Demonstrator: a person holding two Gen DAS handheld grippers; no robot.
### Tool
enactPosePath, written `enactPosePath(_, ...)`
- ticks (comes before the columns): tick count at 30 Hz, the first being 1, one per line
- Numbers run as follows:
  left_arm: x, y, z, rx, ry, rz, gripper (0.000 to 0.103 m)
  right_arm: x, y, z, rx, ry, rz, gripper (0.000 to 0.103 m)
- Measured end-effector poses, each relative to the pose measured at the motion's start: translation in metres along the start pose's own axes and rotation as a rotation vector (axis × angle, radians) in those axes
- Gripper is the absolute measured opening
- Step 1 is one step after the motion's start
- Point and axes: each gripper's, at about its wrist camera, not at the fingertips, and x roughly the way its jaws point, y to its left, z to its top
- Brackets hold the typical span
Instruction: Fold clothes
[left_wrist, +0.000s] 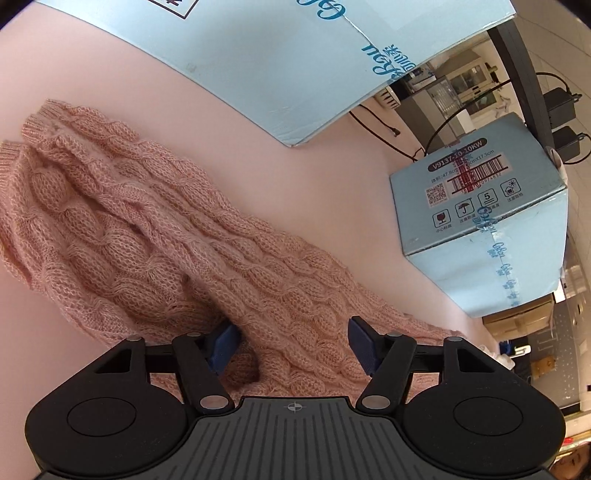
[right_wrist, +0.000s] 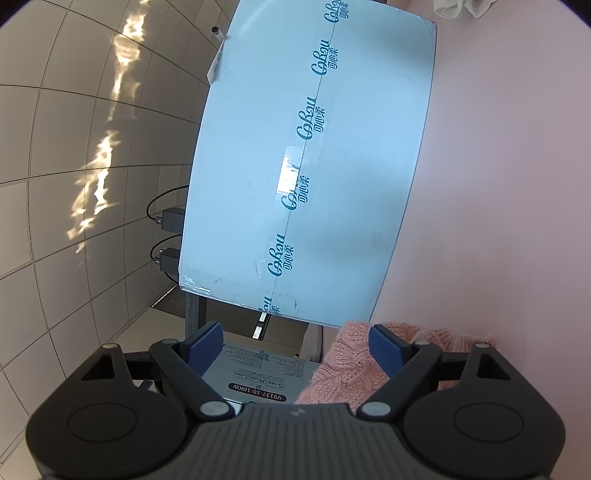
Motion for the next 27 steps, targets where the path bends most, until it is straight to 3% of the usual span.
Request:
enactPosePath(3,0.001,0.007,-0.001,-0.012,-0.004,0.019,0.019,0.000,-0.002,0.000,0.013,0.003,0.021,0.089)
enactPosePath(6,-0.007,0.010,-0.004,-0.005,-0.043,0.020,0.011,0.001,-0.004,-0.001,0.042,0.027,0.102,0.092)
enactPosePath(17,-0.056,-0.020,-0.036,0.114,-0.199,-0.010,0.008,-0.002,-0.002,-0.003,0.039,0.026,0.140,0.095)
enactPosePath(20,-0.065,-0.015,-0.056,0.107,-0.226,-0.040,0.008,-0.003,-0.003,-0.003,0.045,0.018,0.131,0.095)
enactPosePath(23,-0.065,0.001,-0.075,0.077,-0.224,-0.016,0.008,-0.001,-0.003,-0.004,0.048,0.022,0.128,0.095)
enactPosePath(27,-0.052,0.033,-0.090,-0.045,-0.176,-0.020,0.008,0.000,-0.005,-0.005,0.060,0.027,0.124,0.095)
